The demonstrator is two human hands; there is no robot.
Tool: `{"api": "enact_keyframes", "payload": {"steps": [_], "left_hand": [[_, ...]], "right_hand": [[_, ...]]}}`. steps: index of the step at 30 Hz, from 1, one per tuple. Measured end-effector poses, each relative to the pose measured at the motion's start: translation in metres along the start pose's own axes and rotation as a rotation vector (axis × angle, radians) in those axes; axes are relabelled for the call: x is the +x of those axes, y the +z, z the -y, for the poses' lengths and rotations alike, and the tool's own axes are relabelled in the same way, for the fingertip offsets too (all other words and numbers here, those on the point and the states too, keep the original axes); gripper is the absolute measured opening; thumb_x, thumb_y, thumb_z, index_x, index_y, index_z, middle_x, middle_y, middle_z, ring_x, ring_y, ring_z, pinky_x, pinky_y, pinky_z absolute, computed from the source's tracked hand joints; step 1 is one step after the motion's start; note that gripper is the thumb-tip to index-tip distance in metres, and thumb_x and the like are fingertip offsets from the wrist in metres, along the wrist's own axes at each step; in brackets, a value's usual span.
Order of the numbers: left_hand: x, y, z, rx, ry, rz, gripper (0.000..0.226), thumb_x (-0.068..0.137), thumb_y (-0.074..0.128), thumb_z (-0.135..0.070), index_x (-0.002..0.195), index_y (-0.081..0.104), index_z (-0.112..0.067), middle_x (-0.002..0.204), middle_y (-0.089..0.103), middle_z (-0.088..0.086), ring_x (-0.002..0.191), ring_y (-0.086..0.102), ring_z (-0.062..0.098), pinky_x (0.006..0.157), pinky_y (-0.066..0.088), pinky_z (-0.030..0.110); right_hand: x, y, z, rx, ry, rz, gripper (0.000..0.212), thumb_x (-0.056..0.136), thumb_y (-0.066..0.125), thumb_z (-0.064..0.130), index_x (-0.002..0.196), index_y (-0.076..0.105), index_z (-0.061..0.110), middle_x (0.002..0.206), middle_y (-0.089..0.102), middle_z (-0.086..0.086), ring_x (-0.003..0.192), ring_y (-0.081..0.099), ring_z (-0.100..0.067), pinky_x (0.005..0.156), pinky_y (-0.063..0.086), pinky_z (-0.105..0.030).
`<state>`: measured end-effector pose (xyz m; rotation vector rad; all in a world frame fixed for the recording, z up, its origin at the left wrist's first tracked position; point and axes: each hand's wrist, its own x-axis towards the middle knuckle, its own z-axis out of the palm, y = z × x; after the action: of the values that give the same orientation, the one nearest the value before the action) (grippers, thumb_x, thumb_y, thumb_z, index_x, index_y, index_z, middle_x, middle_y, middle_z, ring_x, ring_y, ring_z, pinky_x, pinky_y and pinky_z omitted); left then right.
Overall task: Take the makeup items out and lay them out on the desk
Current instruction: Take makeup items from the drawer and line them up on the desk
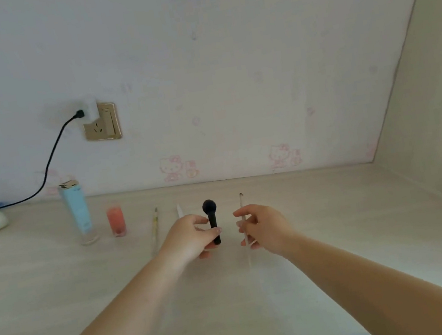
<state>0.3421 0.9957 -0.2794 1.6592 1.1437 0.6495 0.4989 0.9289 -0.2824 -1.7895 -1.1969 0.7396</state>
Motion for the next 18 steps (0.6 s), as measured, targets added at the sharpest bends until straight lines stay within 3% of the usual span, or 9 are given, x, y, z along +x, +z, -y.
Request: {"api": "enact_keyframes", "payload": {"steps": [3, 7, 12, 18], "left_hand": [[0.024, -0.005, -0.001, 0.077, -0.009, -0.01, 0.033, 0.082, 0.069, -0.02, 0.107, 0.049, -0.014, 0.079, 0.069, 0.003, 0.06, 0.068, 0.008, 0.047, 0.053, 0.023], [0.051, -0.011, -0.006, 0.175, -0.018, 0.018, 0.023, 0.082, 0.069, -0.019, 0.093, 0.049, -0.02, 0.078, 0.069, 0.003, 0.058, 0.069, 0.008, 0.045, 0.053, 0.023], [0.069, -0.012, -0.011, 0.371, -0.044, 0.075, 0.015, 0.084, 0.066, -0.018, 0.081, 0.052, -0.014, 0.087, 0.072, 0.015, 0.077, 0.072, 0.029, 0.066, 0.06, 0.04], [0.079, -0.006, -0.014, 0.524, -0.067, 0.112, 0.011, 0.083, 0.062, -0.017, 0.083, 0.056, -0.008, 0.065, 0.067, 0.008, 0.052, 0.062, 0.024, 0.047, 0.049, 0.024]], "right_hand": [[0.022, 0.005, -0.003, -0.112, -0.03, -0.024, 0.024, 0.093, 0.053, 0.018, 0.114, 0.06, 0.027, 0.082, 0.062, 0.004, 0.056, 0.058, -0.008, 0.052, 0.051, -0.018], [0.045, 0.009, -0.007, -0.23, -0.023, -0.009, 0.035, 0.093, 0.051, 0.025, 0.127, 0.054, 0.031, 0.095, 0.062, 0.0, 0.072, 0.062, -0.014, 0.073, 0.056, -0.028], [0.067, 0.011, -0.015, -0.377, -0.05, -0.036, 0.042, 0.092, 0.051, 0.03, 0.134, 0.045, 0.032, 0.106, 0.064, 0.0, 0.091, 0.062, -0.019, 0.08, 0.05, -0.029], [0.084, 0.019, -0.013, -0.532, -0.087, -0.04, 0.049, 0.091, 0.05, 0.031, 0.139, 0.041, 0.028, 0.124, 0.059, -0.003, 0.114, 0.054, -0.023, 0.094, 0.045, -0.033]]}}
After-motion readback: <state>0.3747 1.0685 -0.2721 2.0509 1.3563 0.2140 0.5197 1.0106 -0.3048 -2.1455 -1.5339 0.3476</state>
